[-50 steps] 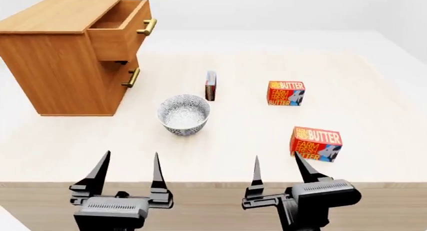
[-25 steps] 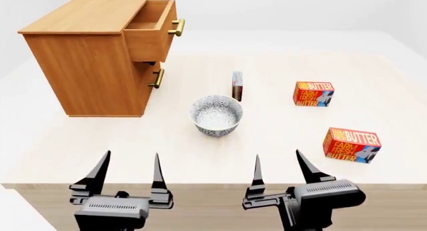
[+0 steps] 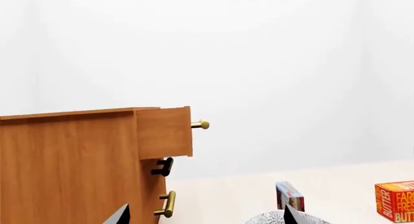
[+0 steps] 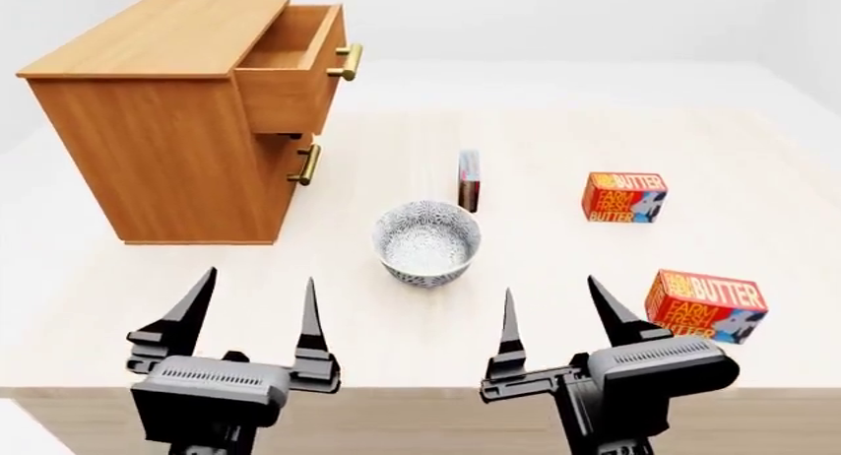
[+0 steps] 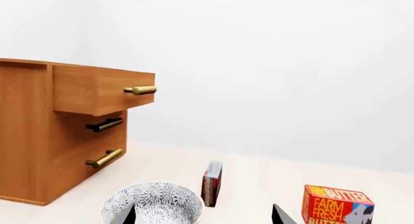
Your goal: Put the chocolate pudding in the top drawer of the cabinet and close it.
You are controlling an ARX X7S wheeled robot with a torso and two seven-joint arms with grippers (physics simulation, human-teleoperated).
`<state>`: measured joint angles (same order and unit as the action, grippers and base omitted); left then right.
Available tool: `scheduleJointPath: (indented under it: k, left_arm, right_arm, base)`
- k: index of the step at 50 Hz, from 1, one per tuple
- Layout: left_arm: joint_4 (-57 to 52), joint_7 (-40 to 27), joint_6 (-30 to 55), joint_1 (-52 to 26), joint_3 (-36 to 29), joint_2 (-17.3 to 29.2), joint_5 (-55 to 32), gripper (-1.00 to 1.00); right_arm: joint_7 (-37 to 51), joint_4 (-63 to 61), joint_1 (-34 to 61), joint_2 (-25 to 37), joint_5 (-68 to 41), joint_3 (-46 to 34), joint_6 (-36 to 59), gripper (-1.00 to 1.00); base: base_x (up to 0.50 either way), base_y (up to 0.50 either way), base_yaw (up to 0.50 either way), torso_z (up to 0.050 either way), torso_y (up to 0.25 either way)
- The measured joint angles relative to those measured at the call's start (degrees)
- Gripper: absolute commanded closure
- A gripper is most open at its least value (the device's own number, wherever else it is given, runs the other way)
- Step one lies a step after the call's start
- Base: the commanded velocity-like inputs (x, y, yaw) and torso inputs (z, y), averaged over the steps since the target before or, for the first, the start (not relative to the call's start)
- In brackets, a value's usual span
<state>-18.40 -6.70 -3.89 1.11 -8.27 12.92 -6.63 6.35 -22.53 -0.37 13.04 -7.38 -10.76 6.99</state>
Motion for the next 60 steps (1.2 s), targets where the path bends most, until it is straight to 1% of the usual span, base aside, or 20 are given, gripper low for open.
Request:
scheduleJointPath:
  k: [8, 19, 39, 60]
  left_arm:
    - [-3.71, -0.15, 2.86, -0.87, 0.29, 1.26, -0.80, -1.00]
    - [-6.60, -0.64, 4.19, -1.52, 0.76, 2.44, -1.37, -1.00]
    - [-8.93, -1.21, 4.44, -1.32, 0.65, 4.04, -0.99, -1.00]
    - [-13.03, -1.73, 4.20, -0.57, 2.73, 5.79, -2.92, -1.00]
  right_arm:
    - [0.46, -2.19, 0.88, 0.79, 0.11, -0.08, 1.85, -1.00]
    - [1.01, -2.85, 2.77, 1.20, 0.45, -0.39, 2.99, -1.00]
    - [1.88, -6.24, 2.07, 2.52, -0.04, 0.06, 3.71, -1.00]
    - [3.33, -10.47, 2.37, 3.49, -0.35, 0.84, 5.30, -1.00]
  base:
    - [0.16, 0.00, 0.00, 0.000, 0.000]
    - [0.16, 0.00, 0.00, 0.000, 0.000]
    - [0.16, 0.00, 0.00, 0.000, 0.000]
    - [0.16, 0.00, 0.00, 0.000, 0.000]
